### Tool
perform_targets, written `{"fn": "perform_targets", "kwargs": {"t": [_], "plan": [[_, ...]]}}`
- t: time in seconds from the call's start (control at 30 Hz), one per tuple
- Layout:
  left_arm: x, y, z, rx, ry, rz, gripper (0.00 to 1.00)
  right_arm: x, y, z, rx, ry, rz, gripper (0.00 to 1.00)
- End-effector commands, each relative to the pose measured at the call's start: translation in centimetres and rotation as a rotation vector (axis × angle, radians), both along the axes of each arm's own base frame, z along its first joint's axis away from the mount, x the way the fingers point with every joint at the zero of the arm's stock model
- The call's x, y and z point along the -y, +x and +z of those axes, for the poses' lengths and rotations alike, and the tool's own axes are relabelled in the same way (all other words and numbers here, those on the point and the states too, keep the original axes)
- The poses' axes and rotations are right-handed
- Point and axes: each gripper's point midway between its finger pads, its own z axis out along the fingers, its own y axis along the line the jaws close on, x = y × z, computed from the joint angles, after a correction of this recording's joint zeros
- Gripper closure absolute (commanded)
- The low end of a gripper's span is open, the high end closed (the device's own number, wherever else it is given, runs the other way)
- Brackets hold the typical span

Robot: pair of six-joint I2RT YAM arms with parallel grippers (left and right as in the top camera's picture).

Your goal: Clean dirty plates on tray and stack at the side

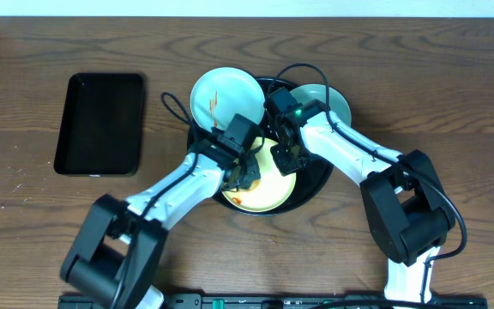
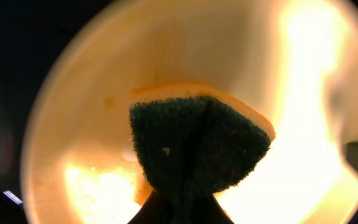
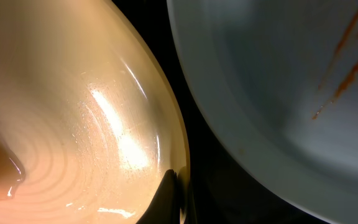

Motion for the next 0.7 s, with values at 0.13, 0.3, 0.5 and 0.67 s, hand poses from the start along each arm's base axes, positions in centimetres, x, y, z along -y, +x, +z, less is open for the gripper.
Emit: {"fn": "perform_targets", "kwargs": {"t": [0.13, 0.3, 0.5, 0.67], "plan": [[0.3, -2.6, -2.1, -0.111, 0.02, -0.017, 0.93, 1.0, -0.4, -0.5, -0.016, -0.039, 0.002, 0.99], [-1.1, -2.5, -2.3, -0.098, 0.099, -0.006, 0.93, 1.0, -0.4, -0.5, -0.016, -0.039, 0.002, 0.99], [-2.9, -1.7, -2.3, -0.047, 0.195, 0.019, 0.92, 1.0, -0.4, -0.5, -0.016, -0.04, 0.002, 0.99], [-4.1, -0.4, -1.5, 0.022, 0.265, 0.045, 0.93, 1.0, -0.4, -0.5, -0.017, -0.04, 0.002, 0.99]]}}
